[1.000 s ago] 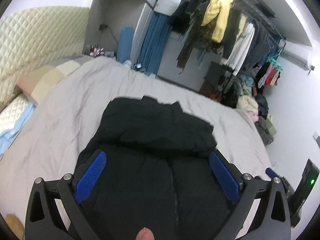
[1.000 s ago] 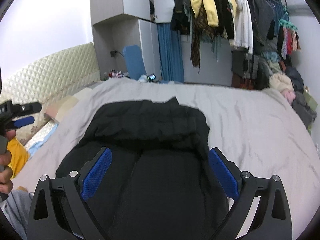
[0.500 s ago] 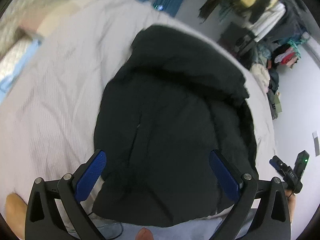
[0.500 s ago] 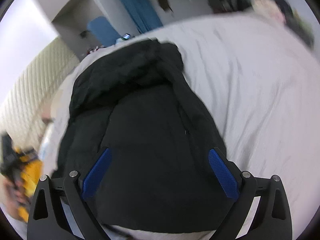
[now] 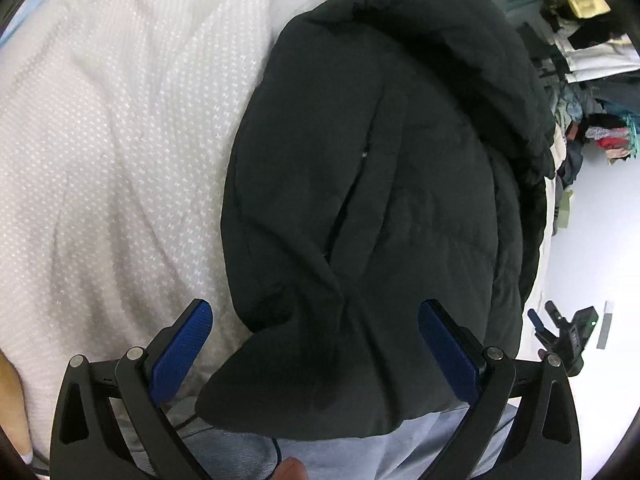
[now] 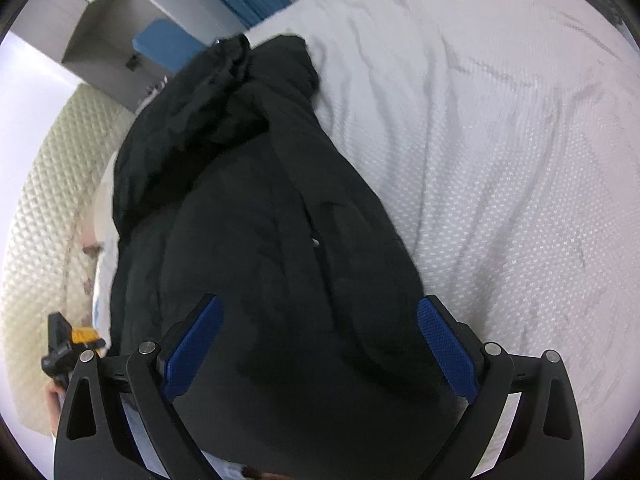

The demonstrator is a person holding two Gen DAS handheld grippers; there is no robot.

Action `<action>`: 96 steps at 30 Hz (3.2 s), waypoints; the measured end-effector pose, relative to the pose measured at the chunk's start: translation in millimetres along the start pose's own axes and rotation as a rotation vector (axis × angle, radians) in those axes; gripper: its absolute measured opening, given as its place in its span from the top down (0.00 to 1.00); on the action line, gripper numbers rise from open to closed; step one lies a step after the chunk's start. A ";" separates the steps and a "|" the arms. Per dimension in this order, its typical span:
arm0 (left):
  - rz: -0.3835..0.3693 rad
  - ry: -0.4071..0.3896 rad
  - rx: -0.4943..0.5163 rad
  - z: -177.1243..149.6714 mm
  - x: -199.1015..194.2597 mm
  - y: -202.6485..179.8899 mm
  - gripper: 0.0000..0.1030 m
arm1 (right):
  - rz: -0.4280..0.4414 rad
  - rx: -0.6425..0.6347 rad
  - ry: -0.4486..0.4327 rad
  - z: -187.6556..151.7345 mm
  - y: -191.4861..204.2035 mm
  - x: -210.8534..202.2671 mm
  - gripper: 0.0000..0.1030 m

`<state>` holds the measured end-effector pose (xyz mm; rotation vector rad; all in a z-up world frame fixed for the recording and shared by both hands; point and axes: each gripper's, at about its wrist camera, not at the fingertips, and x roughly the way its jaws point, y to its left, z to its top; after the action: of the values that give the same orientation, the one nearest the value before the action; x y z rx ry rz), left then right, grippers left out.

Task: Fold large clothes

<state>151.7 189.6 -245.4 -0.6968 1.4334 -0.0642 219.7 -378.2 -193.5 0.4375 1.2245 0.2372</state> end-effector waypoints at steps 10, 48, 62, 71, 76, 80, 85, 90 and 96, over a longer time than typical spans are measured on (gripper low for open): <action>-0.082 0.071 -0.036 4.2 31.7 8.0 0.00 | 0.053 0.033 0.260 -14.4 -43.5 47.3 0.05; -0.082 -0.077 -0.014 -5.9 33.6 -3.2 0.19 | 0.269 -0.141 0.397 -22.6 64.8 70.4 0.00; -0.208 -0.101 -0.008 6.9 42.2 -13.2 0.54 | 0.310 -0.212 0.209 -21.2 80.2 43.1 0.67; -0.333 -0.185 -0.035 1.4 20.5 -10.9 0.87 | 0.323 -0.304 0.039 -22.0 96.3 3.1 0.90; -0.419 -0.251 -0.013 -8.6 -21.4 -17.6 0.96 | 0.366 -0.323 -0.047 -28.7 101.8 -28.2 0.93; -0.462 -0.297 0.028 -21.7 -66.0 -25.3 0.97 | 0.423 -0.320 -0.107 -41.1 101.5 -55.5 0.93; -0.502 -0.313 0.083 -55.8 -114.9 -27.8 0.97 | 0.475 -0.332 -0.166 -59.3 90.8 -92.8 0.93; -0.504 -0.296 0.129 -89.2 -148.9 -22.7 0.96 | 0.470 -0.337 -0.193 -83.9 82.2 -122.3 0.93; -0.515 -0.274 0.177 -133.1 -194.3 -4.3 0.96 | 0.485 -0.327 -0.229 -120.2 84.6 -160.4 0.93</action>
<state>-2.0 218.8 -69.3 -0.8761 0.9483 -0.4731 58.6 -344.1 -51.5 0.4565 0.8208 0.7693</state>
